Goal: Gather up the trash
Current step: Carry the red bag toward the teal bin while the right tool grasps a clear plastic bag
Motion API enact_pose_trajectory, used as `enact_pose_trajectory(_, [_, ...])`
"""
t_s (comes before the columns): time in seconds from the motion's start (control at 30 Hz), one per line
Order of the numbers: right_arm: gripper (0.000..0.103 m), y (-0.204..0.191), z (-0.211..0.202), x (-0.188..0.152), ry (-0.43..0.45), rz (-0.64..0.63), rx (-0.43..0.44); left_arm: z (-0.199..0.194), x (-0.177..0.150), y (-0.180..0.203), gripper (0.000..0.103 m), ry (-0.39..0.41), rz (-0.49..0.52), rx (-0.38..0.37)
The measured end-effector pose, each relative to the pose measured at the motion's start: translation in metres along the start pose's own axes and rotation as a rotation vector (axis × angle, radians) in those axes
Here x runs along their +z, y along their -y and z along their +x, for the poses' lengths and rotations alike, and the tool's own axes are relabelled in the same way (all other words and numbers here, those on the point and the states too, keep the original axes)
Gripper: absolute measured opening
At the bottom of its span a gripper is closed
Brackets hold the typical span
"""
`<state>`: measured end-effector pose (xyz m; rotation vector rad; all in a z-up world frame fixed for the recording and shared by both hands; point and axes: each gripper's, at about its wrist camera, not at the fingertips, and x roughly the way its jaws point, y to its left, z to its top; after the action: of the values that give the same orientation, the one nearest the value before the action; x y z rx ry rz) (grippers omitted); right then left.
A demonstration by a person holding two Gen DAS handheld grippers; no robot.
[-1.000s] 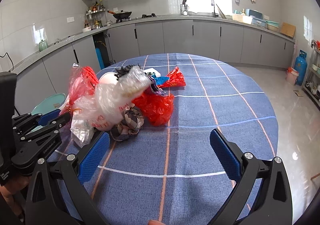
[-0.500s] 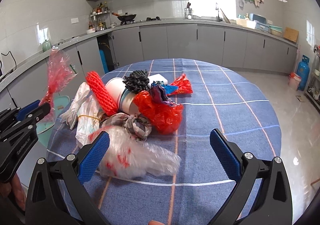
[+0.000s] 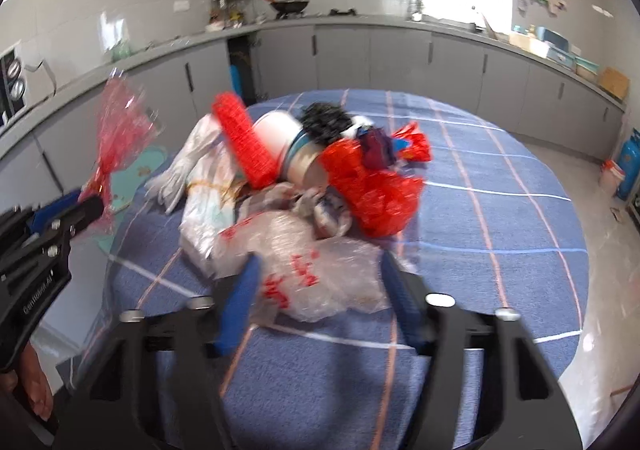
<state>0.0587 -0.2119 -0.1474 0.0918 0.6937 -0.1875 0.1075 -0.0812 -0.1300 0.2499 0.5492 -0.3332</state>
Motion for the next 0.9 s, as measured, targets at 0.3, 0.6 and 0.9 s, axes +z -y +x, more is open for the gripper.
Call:
enact_pose_trajectory(0.3, [0.01, -0.007, -0.012, -0.001, 0.01, -0.038, 0.0, -0.013, 0.003, -0.01, 0.022, 0.033, -0.014, 0.022])
enact_pose_trajectory(0.6, [0.01, -0.011, -0.036, 0.015, 0.089, -0.063, -0.026, -0.019, 0.014, -0.029, 0.022, 0.037, -0.048, 0.104])
enact_pose_trajectory(0.9, [0.01, -0.031, -0.039, 0.039, 0.13, -0.109, 0.007, -0.016, 0.02, -0.054, 0.022, 0.026, -0.085, 0.184])
